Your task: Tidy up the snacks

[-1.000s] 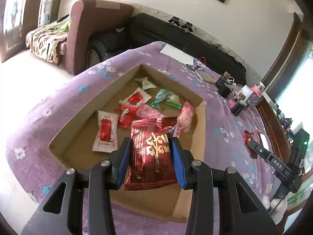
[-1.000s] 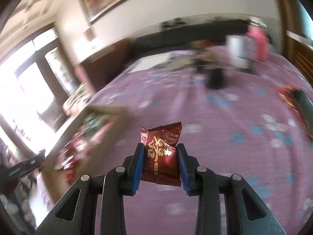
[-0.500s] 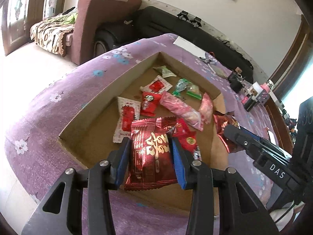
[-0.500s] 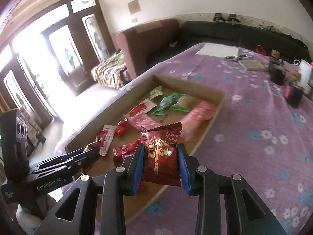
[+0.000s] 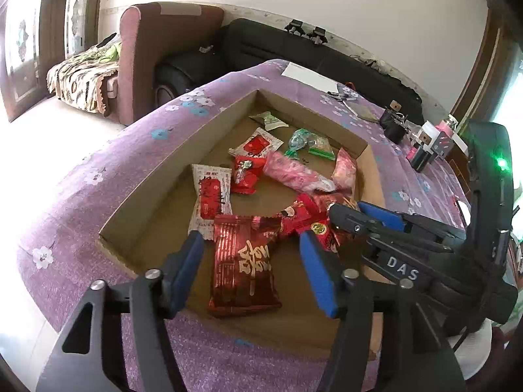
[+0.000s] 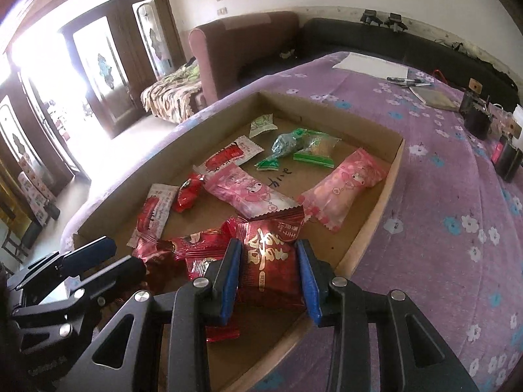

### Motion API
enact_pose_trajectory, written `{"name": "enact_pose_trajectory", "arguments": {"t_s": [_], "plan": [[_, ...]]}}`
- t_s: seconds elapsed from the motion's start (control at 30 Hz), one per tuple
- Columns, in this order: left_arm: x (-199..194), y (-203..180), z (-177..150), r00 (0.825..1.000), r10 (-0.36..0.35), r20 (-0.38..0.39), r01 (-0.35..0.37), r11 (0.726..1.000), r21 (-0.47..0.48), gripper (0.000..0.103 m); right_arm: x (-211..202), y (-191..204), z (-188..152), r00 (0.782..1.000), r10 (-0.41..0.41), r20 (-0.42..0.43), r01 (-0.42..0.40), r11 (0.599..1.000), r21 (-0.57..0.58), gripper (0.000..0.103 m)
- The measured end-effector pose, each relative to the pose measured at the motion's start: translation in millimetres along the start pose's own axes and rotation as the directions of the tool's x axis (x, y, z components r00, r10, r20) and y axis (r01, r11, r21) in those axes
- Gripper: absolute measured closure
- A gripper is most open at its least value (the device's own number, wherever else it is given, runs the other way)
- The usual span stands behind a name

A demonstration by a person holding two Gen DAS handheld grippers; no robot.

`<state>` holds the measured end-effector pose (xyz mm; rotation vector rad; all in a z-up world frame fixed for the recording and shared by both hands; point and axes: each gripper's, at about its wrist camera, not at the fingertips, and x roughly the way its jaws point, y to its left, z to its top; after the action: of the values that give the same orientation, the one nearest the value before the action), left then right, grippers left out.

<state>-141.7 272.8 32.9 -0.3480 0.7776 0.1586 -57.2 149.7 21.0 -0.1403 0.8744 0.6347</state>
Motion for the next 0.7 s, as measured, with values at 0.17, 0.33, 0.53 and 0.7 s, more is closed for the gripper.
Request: {"name": "enact_pose_trajectory", "arguments": {"t_s": [0.17, 0.33, 0.53, 0.7], "plan": [[-3.6, -1.5, -0.7, 1.000, 0.007, -0.003, -0.007, 1.000, -0.011, 0.041, -11.8, -4.2, -2.4, 0.999, 0.007, 0.035, -0.008, 1.000, 0.023, 0.056], [-12.8, -8.6, -1.6, 0.999, 0.027, 0.020, -0.027, 1.000, 0.001, 0.041, -30.2, -12.2, -5.8, 0.997, 0.012, 0.082, -0.017, 0.998, 0.053, 0.048], [-27.1, -22.1, -5.0, 0.987, 0.129, 0.096, -0.134, 0.990, 0.041, 0.036, -48.3, -21.1, -16.7, 0.993, 0.008, 0.114, -0.018, 0.996, 0.084, 0.047], [-39.3, -30.3, -6.5, 0.965, 0.200, 0.168, -0.212, 0.976, 0.053, 0.025, -61.2, -24.1, -31.2, 0.991, -0.006, 0.134, -0.007, 0.995, 0.099, 0.043]]}}
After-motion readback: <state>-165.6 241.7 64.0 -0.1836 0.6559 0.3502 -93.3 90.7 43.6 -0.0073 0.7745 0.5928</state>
